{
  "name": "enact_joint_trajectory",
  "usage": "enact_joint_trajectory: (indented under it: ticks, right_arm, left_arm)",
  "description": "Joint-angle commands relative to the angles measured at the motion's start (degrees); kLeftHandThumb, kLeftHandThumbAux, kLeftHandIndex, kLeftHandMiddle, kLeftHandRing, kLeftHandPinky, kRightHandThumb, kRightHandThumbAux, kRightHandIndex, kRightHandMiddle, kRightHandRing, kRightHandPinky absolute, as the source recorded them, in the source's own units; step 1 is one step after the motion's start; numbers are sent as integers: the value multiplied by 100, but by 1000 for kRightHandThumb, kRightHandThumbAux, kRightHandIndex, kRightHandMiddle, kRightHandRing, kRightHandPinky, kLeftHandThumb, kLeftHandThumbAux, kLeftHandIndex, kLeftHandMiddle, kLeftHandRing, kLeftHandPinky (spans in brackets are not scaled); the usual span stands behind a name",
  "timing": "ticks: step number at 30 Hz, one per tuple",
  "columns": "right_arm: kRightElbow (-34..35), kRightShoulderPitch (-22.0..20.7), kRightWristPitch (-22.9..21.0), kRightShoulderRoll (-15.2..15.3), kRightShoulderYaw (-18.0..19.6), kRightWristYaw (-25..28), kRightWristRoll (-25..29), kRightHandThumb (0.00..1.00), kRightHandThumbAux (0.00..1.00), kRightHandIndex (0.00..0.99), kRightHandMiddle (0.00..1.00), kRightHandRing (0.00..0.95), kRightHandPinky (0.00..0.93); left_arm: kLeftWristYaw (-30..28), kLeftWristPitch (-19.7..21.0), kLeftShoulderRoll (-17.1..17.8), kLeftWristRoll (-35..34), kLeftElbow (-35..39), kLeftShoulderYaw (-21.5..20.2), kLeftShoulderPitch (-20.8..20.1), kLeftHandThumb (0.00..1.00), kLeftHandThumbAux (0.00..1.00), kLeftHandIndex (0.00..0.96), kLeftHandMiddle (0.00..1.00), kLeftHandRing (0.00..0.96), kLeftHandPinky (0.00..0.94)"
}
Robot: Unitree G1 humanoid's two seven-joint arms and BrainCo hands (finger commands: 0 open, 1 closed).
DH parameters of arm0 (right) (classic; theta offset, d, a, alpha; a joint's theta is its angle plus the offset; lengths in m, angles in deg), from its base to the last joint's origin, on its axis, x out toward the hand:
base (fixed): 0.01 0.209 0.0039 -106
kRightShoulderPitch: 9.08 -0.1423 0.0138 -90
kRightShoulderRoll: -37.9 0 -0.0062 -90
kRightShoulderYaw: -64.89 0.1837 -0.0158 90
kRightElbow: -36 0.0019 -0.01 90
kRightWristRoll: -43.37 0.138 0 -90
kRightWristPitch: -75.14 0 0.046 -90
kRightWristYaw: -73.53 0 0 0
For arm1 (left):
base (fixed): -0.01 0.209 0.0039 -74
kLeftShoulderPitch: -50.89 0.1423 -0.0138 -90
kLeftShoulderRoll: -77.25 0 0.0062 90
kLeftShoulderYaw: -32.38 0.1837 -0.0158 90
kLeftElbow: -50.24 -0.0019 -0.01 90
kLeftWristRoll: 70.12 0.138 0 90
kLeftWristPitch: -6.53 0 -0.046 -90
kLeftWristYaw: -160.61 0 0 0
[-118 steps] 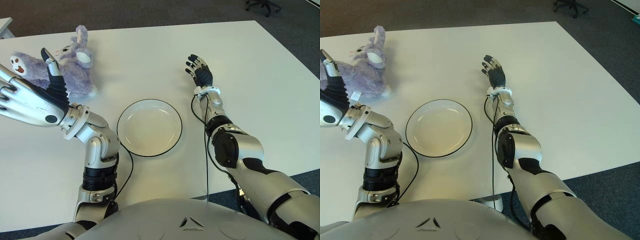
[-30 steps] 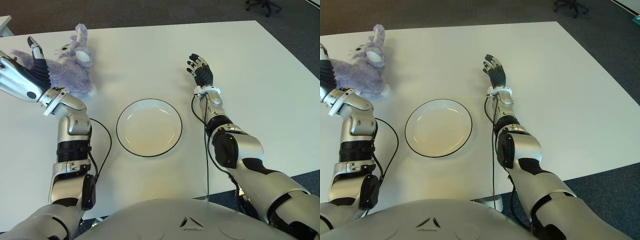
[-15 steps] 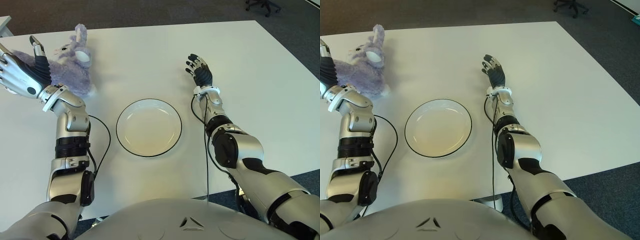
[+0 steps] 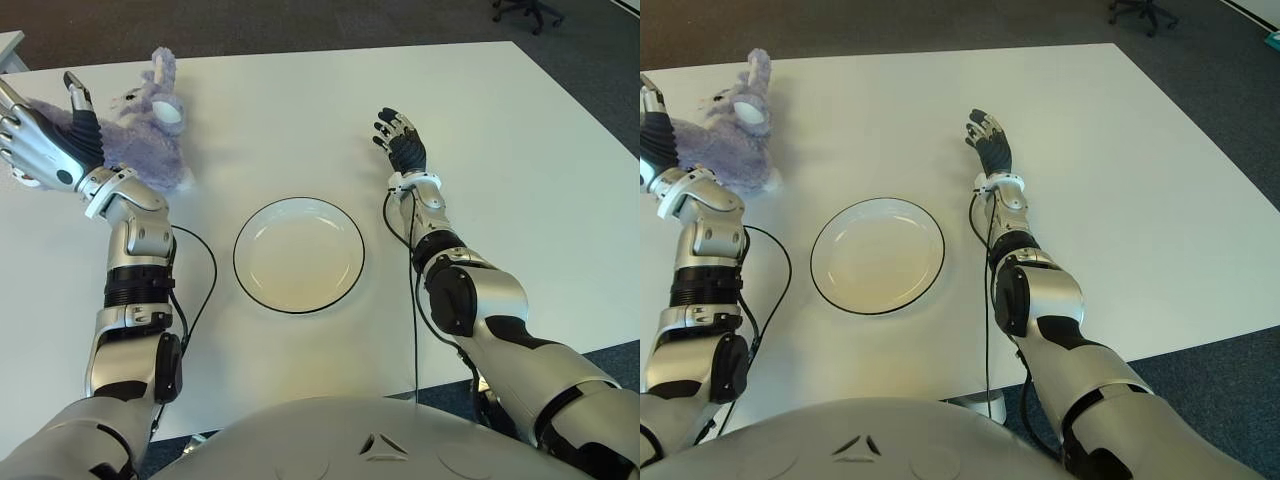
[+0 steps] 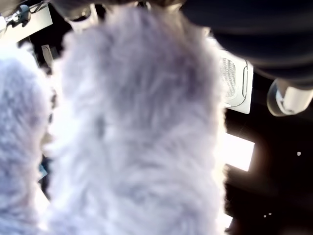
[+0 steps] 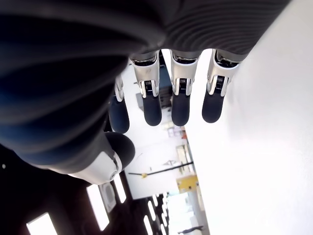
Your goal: Put the doll into the plate.
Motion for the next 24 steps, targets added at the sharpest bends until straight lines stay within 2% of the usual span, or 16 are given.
enact_joint_trajectory:
  ticks: [1,12,17,24]
  right_arm:
    - [-211,273,-279,-50,35,-48,27,713,717,187,150,125,163]
    - [-194,289,-203,-67,52,-98,15,713,729,191,143,120,151]
    - [-216,258,-153,-117,75,-173,19,696,701,193,147,124,146]
    - [-193,296,-193,-75,91,-22,54,688,697,194,154,129,160]
  left_arm:
    - [133,-135,49,-140,-228,31,-99,295,250,0,11,3,26]
    - [183,-274,108,-269,-531,16,-233,333,257,0,50,65,102]
    - [269,-489,189,-324,-793,44,-330,356,261,0,80,98,153]
    - [401,-745,255,-417,-1103,58,-436,370,265,0,106,121,160]
